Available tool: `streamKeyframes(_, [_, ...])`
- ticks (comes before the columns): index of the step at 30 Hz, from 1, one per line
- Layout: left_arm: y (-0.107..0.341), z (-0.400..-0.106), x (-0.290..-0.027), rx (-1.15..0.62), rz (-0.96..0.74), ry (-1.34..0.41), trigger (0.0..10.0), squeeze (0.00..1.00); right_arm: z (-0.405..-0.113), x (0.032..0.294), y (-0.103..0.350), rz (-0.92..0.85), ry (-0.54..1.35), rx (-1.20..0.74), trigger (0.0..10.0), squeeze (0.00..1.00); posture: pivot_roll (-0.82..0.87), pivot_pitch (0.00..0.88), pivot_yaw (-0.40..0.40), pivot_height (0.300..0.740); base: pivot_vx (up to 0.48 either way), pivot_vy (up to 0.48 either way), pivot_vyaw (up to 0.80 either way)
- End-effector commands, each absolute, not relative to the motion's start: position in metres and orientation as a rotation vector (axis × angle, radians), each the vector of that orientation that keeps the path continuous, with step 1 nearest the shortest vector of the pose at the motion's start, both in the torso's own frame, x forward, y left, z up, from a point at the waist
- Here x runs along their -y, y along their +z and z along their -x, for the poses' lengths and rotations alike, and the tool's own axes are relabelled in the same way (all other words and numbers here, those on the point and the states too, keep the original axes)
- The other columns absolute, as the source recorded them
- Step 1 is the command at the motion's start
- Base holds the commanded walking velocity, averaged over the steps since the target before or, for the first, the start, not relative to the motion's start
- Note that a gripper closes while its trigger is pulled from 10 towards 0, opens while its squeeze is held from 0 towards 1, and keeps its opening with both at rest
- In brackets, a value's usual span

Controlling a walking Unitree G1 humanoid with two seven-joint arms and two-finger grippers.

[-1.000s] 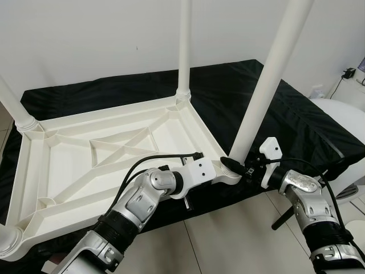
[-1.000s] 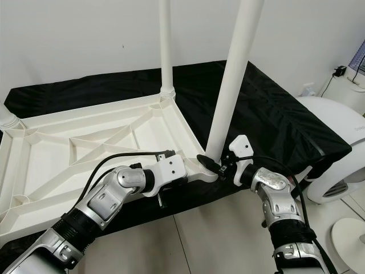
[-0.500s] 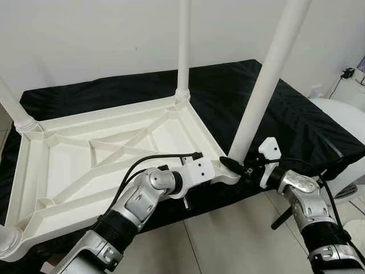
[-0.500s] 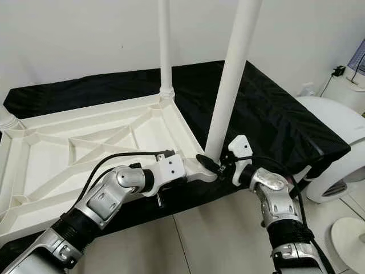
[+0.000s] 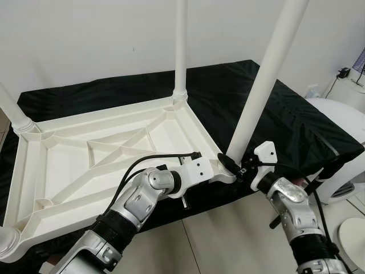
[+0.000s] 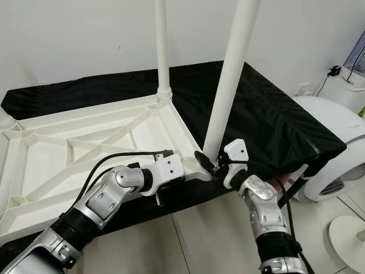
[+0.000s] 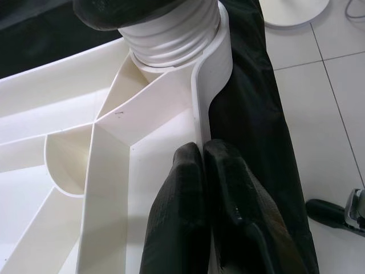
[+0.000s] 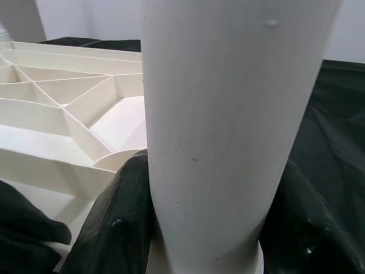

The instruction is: Building children table

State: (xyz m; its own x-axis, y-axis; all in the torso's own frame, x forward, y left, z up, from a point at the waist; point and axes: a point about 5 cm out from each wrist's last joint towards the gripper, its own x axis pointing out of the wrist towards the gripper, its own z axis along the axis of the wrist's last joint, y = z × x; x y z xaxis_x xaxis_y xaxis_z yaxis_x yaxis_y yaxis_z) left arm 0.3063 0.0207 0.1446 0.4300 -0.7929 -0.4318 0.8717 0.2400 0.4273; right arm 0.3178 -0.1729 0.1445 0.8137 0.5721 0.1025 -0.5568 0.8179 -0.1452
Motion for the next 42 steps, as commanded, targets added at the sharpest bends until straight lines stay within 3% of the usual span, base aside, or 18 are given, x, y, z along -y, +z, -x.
streamKeyframes(1, [0.136, -0.301, -0.017, -0.168, -0.689, -1.185, 10.0, 0.00, -0.318, 0.165, 0.144, 0.100, 0.610, 0.144, 10.0, 0.00, -0.09, 0.038, 0.031, 0.740, 0.000, 0.000, 0.00])
streamKeyframes(11, [0.135, -0.299, -0.015, -0.165, -0.690, -1.198, 10.0, 0.00, -0.316, 0.148, 0.142, 0.020, 0.361, 0.148, 10.0, 0.00, -0.10, 0.036, 0.031, 0.740, 0.000, 0.000, 0.00])
streamKeyframes(22, [0.136, -0.301, -0.015, -0.164, -0.690, -1.189, 10.0, 0.00, -0.320, 0.101, 0.144, -0.050, 0.113, 0.126, 10.0, 0.00, -0.09, 0.025, 0.027, 0.740, 0.000, 0.000, 0.00])
streamKeyframes(34, [0.136, -0.300, -0.015, -0.162, -0.691, -1.191, 10.0, 0.00, -0.319, 0.100, 0.144, -0.061, 0.050, 0.119, 10.0, 0.03, -0.08, 0.020, 0.030, 0.740, 0.000, 0.000, 0.00])
streamKeyframes(35, [0.136, -0.300, -0.015, -0.162, -0.691, -1.191, 10.0, 0.00, -0.319, 0.102, 0.144, -0.068, 0.053, 0.120, 10.0, 1.00, -0.09, 0.022, 0.026, 0.740, 0.000, 0.000, 0.00])
streamKeyframes(42, [0.136, -0.299, -0.013, -0.161, -0.684, -1.193, 10.0, 0.00, -0.318, 0.111, 0.145, -0.063, 0.091, 0.131, 10.0, 1.00, -0.09, 0.032, 0.023, 0.740, 0.000, 0.000, 0.00])
